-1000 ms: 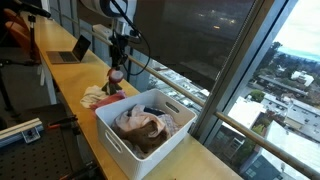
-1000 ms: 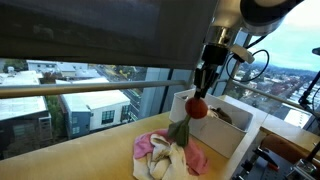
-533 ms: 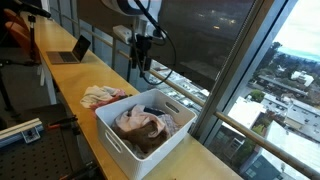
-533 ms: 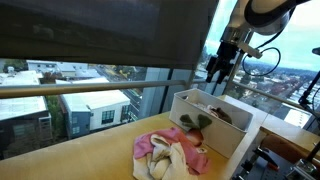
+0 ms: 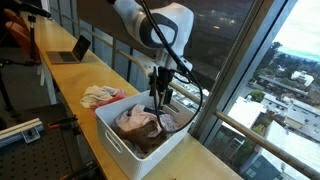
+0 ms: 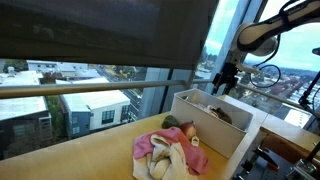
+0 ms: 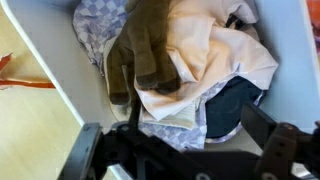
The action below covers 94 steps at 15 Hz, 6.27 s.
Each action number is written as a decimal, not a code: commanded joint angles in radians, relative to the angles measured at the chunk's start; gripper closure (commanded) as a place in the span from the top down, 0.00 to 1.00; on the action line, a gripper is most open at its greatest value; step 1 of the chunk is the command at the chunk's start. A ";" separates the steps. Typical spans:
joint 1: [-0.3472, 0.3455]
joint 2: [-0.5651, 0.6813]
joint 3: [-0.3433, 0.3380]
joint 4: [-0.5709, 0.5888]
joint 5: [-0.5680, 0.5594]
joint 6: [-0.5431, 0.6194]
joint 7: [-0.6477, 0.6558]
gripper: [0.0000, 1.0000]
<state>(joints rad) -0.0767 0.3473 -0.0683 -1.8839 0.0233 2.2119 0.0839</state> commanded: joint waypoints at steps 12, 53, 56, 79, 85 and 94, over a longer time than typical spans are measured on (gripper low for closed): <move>0.027 0.275 -0.020 0.092 -0.085 0.037 0.021 1.00; 0.244 -0.228 0.216 0.331 0.071 -0.354 0.137 0.06; 0.266 -0.201 0.229 0.290 0.070 -0.326 0.128 0.06; 0.002 0.172 -0.008 0.276 -0.039 -0.121 -0.004 1.00; -0.007 0.306 0.001 0.369 -0.025 -0.126 -0.007 1.00; 0.001 0.497 0.022 0.490 -0.010 -0.119 -0.004 1.00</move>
<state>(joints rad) -0.0734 0.7738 -0.0531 -1.4562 -0.0026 2.1006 0.0909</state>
